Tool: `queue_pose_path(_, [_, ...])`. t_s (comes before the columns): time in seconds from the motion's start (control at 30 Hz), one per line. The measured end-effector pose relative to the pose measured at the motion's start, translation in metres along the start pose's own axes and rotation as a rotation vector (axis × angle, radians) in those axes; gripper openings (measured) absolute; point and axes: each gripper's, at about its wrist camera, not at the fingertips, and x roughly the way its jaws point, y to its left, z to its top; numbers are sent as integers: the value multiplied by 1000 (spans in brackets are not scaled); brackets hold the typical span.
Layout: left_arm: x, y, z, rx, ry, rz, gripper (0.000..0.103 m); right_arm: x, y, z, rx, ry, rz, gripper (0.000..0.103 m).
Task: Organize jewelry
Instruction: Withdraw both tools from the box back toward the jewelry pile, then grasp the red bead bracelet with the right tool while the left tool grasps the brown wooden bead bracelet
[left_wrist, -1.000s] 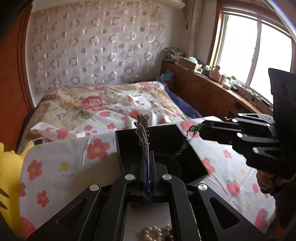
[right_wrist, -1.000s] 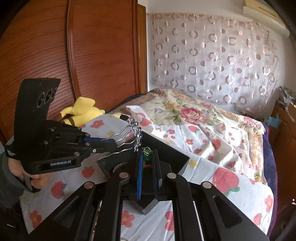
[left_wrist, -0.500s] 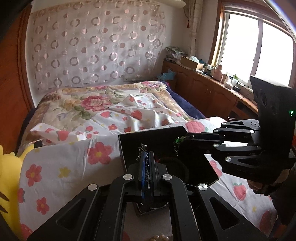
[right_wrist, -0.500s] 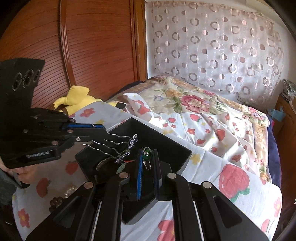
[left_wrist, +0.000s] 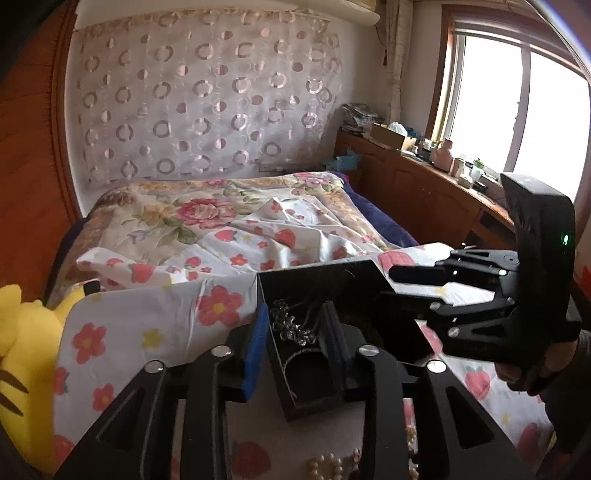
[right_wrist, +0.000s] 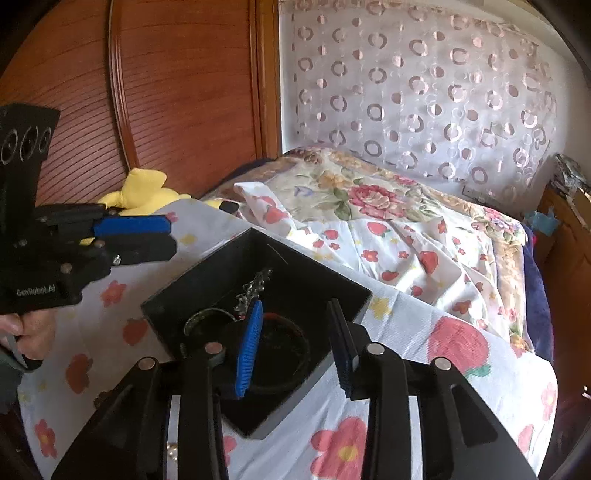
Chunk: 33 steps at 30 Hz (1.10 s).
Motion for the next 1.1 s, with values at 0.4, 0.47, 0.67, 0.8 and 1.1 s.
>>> queue_pose_path(0.4, [-46, -6, -60, -47, 4, 46, 78, -63, 35, -59, 27, 8, -1, 39])
queue_pose_path(0.47, [-55, -8, -71, -55, 4, 59, 82, -68, 44, -78, 32, 31, 3, 39])
queue_pose_path(0.67, [-78, -13, -102, -67, 4, 80, 83, -67, 67, -117, 35, 104, 31, 26])
queue_pose_path(0.8, [-88, -17, -115, -64, 3, 89, 83, -63, 80, -129, 35, 139, 64, 25])
queue_pose_path(1.1, [-97, -20, -134, -66, 12, 99, 83, -64, 86, -136, 22, 149, 70, 9])
